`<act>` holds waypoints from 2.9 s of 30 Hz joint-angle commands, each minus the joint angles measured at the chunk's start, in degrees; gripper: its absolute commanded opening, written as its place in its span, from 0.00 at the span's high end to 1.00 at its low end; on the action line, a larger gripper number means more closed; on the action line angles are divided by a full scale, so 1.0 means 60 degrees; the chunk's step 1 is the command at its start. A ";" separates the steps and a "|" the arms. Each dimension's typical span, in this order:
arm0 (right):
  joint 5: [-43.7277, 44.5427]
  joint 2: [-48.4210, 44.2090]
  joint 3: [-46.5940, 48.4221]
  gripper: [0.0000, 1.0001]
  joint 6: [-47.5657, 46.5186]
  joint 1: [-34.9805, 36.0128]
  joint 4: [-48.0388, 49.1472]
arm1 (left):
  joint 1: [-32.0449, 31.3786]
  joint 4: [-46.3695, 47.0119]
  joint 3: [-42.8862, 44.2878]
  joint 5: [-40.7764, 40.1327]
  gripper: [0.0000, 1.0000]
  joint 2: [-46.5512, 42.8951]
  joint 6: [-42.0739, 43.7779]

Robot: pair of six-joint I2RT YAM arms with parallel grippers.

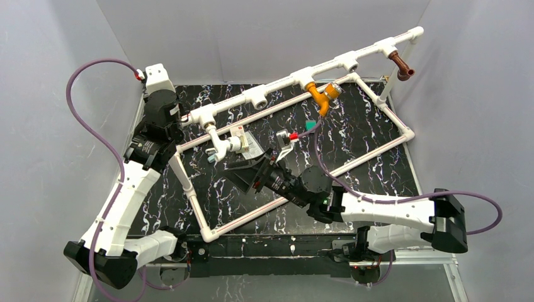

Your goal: Install the water faucets

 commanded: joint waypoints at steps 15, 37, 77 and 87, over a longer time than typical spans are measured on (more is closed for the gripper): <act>-0.0937 -0.1582 0.0955 0.21 -1.2251 -0.0009 -0.3225 | -0.0087 -0.3130 -0.0947 0.0275 1.00 0.0710 -0.0009; -0.0059 0.0628 0.0969 0.16 -2.0667 0.0521 0.0617 | -0.0087 -0.3062 -0.1003 0.0263 1.00 0.0833 0.0036; 0.4487 0.4481 0.3231 0.99 -1.6062 0.1668 0.6675 | -0.0102 -0.2968 -0.1076 0.0627 1.00 0.0813 0.0072; 0.6514 0.4268 0.3839 0.99 -0.9037 0.1776 0.6569 | -0.0125 -0.3007 -0.1034 0.0670 1.00 0.0834 0.0080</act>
